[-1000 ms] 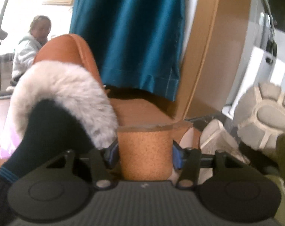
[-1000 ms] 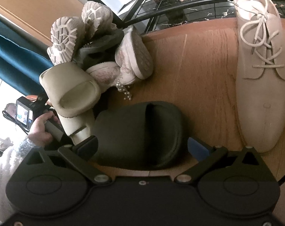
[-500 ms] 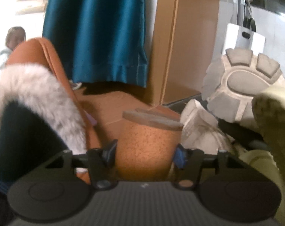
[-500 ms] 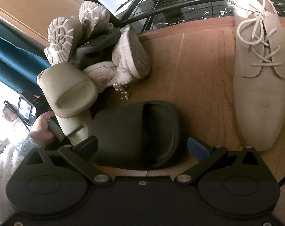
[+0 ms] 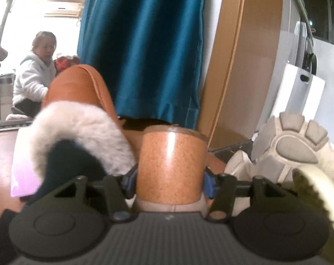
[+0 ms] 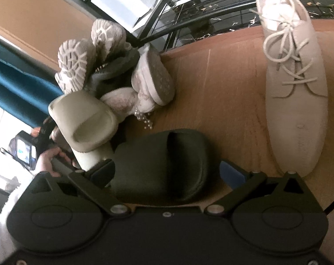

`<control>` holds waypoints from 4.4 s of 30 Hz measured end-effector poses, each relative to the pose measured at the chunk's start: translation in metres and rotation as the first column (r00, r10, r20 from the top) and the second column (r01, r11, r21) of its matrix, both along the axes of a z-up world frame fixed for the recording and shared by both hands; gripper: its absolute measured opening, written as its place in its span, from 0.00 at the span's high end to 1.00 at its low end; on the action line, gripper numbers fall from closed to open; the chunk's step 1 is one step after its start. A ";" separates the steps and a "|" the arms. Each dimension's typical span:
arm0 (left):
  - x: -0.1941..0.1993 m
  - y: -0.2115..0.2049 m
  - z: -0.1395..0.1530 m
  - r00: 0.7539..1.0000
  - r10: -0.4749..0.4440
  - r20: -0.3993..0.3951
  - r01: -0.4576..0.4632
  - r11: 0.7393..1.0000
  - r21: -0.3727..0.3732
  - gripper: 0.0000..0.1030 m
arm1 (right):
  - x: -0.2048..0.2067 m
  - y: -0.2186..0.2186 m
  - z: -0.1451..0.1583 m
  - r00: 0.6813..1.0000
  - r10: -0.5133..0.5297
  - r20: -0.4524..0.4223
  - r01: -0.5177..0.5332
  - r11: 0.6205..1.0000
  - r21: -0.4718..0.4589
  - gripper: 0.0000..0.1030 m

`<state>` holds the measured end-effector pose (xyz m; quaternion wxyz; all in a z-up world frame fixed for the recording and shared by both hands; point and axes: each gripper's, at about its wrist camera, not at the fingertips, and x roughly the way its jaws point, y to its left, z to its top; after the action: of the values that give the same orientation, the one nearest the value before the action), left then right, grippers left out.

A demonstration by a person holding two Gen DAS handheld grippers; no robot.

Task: Organize scattered shoes
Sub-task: 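Lift the pink cork-heeled shoe out of the pile with the left tool, then carry the pink cork-heeled shoe over the pile toward the right tool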

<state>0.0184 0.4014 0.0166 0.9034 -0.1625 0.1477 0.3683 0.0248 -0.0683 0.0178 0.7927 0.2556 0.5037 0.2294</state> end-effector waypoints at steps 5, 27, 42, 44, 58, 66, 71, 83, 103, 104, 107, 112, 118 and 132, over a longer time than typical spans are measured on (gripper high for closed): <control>-0.016 -0.018 0.020 0.997 0.069 0.021 -0.070 0.994 0.079 0.48 | -0.005 -0.011 0.015 0.998 -0.032 0.048 0.029 0.998 0.057 0.00; -0.110 -0.062 0.107 0.994 0.060 0.089 -0.065 0.996 0.054 0.48 | -0.039 -0.068 0.044 0.984 -0.143 0.110 0.113 0.964 0.239 0.00; -0.169 -0.178 0.141 0.969 -0.149 0.197 0.113 0.977 0.182 0.48 | -0.047 -0.105 0.039 0.962 -0.255 0.095 0.226 0.943 0.246 0.00; -0.175 -0.182 0.141 0.968 -0.158 0.194 0.124 0.976 0.181 0.48 | -0.047 -0.107 0.037 0.961 -0.262 0.086 0.234 0.940 0.249 0.00; -0.200 -0.227 0.161 0.974 -0.199 0.107 0.169 0.956 0.240 0.48 | -0.047 -0.112 0.030 0.957 -0.284 0.050 0.262 0.929 0.260 0.00; -0.213 -0.280 0.153 0.893 -0.432 0.129 0.411 0.897 0.162 0.48 | -0.048 -0.117 0.028 0.954 -0.298 0.041 0.278 0.925 0.259 0.00; -0.181 -0.304 0.119 0.796 -0.588 0.146 0.596 0.803 -0.016 0.48 | -0.049 -0.125 0.026 0.946 -0.322 0.035 0.305 0.921 0.244 0.00; -0.069 -0.271 0.051 0.834 -0.548 0.069 0.552 0.824 -0.124 0.42 | -0.046 -0.124 0.016 0.943 -0.328 0.057 0.323 0.942 0.088 0.00; -0.110 -0.208 0.076 0.904 -0.403 0.143 0.421 0.897 -0.133 0.10 | -0.061 -0.038 0.038 0.936 0.177 0.305 -0.116 0.971 -0.207 0.00; -0.115 -0.209 0.076 0.908 -0.395 0.140 0.412 0.902 -0.130 0.09 | -0.065 -0.027 0.040 0.915 0.243 0.323 -0.169 0.956 -0.240 0.00; -0.130 -0.209 0.077 0.925 -0.355 0.133 0.371 0.920 -0.129 0.03 | -0.077 -0.001 0.043 0.839 0.414 0.353 -0.307 0.896 -0.320 0.01; -0.127 -0.201 0.070 0.945 -0.320 0.075 0.328 0.920 -0.213 0.01 | -0.079 0.021 0.045 0.781 0.501 0.373 -0.344 0.843 -0.413 0.09; -0.136 -0.190 0.069 0.997 -0.066 -0.032 0.057 0.971 -0.232 0.01 | -0.100 0.050 0.037 0.625 0.668 0.404 -0.359 0.705 -0.611 0.10; -0.216 -0.191 0.118 0.990 0.141 0.026 -0.132 0.969 -0.210 0.01 | -0.048 -0.038 0.067 0.961 0.161 0.225 -0.122 0.976 -0.178 0.10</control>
<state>-0.1972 0.2108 0.1348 0.8567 -0.2733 0.1555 0.4088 -0.0227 -0.1062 0.0846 0.8469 0.1241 0.4392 0.2729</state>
